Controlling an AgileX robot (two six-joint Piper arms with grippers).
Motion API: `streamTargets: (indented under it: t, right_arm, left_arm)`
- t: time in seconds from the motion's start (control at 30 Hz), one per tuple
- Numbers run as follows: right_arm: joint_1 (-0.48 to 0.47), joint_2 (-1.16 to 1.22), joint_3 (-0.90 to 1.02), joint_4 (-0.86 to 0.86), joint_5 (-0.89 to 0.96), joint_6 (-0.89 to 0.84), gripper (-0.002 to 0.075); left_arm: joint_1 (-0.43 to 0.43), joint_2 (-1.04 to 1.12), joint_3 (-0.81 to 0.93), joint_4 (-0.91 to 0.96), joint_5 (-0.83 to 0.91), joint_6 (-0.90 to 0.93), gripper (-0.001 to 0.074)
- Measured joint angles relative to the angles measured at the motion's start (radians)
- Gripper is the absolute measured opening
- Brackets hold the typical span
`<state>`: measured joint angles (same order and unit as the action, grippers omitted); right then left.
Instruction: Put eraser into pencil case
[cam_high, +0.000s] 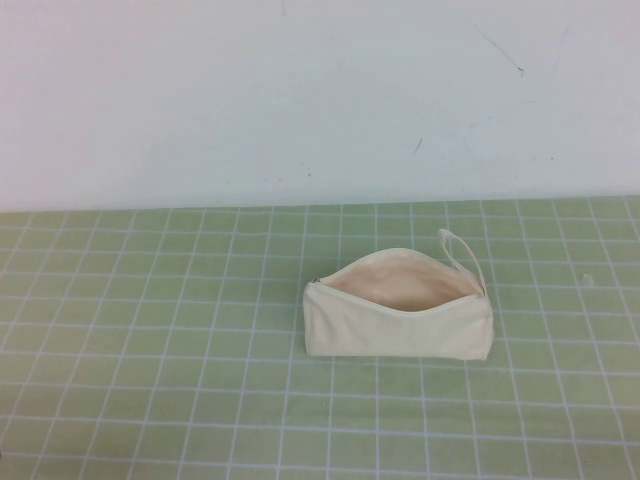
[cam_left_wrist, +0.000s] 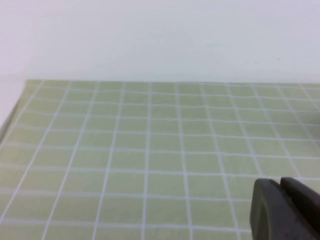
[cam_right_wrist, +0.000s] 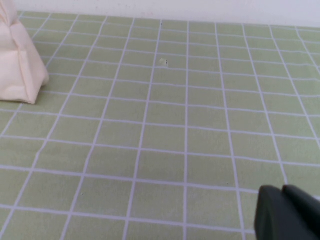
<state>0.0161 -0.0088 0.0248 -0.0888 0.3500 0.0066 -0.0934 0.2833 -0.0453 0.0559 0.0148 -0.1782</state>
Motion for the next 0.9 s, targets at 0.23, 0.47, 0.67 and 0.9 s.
streamTargets:
  t: [0.23, 0.47, 0.67, 0.9]
  right_arm:
    - [0.000, 0.000, 0.000, 0.000, 0.000, 0.000, -0.0001]
    - [0.000, 0.000, 0.000, 0.000, 0.000, 0.000, -0.0001]
    - [0.000, 0.000, 0.000, 0.000, 0.000, 0.000, -0.0001]
    - [0.000, 0.000, 0.000, 0.000, 0.000, 0.000, -0.0001]
  left_arm:
    - [0.047, -0.171, 0.070, -0.039, 0.063, 0.001, -0.0001]
    - [0.047, -0.285, 0.072, -0.047, 0.280, 0.144, -0.0001]
    - [0.050, -0.292, 0.070, -0.047, 0.303, 0.178, -0.0001]
    - [0.052, -0.292, 0.068, -0.047, 0.311, 0.183, -0.0001]
